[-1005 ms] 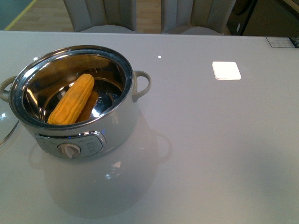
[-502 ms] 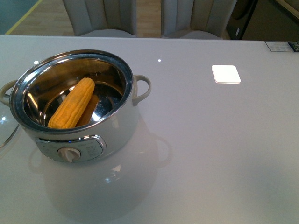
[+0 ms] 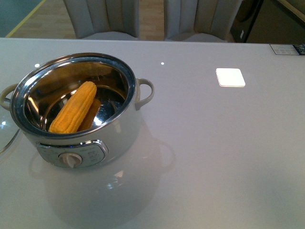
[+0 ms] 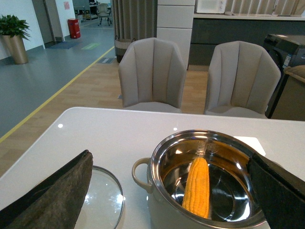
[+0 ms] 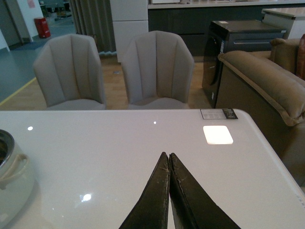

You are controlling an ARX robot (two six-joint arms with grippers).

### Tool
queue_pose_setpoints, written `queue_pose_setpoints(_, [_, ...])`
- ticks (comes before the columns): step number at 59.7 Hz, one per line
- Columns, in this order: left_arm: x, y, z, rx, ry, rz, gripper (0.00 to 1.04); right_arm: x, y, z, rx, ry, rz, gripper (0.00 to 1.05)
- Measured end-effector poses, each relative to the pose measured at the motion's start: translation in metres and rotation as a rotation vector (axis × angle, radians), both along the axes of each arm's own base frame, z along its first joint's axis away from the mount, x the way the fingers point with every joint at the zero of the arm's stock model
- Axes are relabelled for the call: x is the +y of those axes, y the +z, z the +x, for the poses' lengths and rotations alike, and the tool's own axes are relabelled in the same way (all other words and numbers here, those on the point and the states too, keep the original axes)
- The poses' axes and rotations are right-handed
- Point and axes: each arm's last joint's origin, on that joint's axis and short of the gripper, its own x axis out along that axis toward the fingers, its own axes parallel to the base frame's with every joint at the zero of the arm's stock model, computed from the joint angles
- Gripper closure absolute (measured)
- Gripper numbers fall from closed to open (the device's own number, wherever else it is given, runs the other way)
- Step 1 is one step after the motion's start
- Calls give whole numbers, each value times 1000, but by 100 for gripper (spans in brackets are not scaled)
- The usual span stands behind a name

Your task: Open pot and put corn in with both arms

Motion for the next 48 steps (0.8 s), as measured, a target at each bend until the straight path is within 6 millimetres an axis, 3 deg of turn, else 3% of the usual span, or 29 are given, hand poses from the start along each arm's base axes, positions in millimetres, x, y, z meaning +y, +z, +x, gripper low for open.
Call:
queue_pose_setpoints(9, [0, 0, 0, 0, 0, 0, 7, 0, -3, -11, 7, 1, 0, 103])
queue_pose_setpoints(38, [0, 0, 0, 0, 0, 0, 7, 0, -3, -11, 5, 0, 0, 103])
queue_pose_setpoints(48, [0, 0, 0, 0, 0, 0, 7, 0, -3, -11, 5, 0, -2, 74])
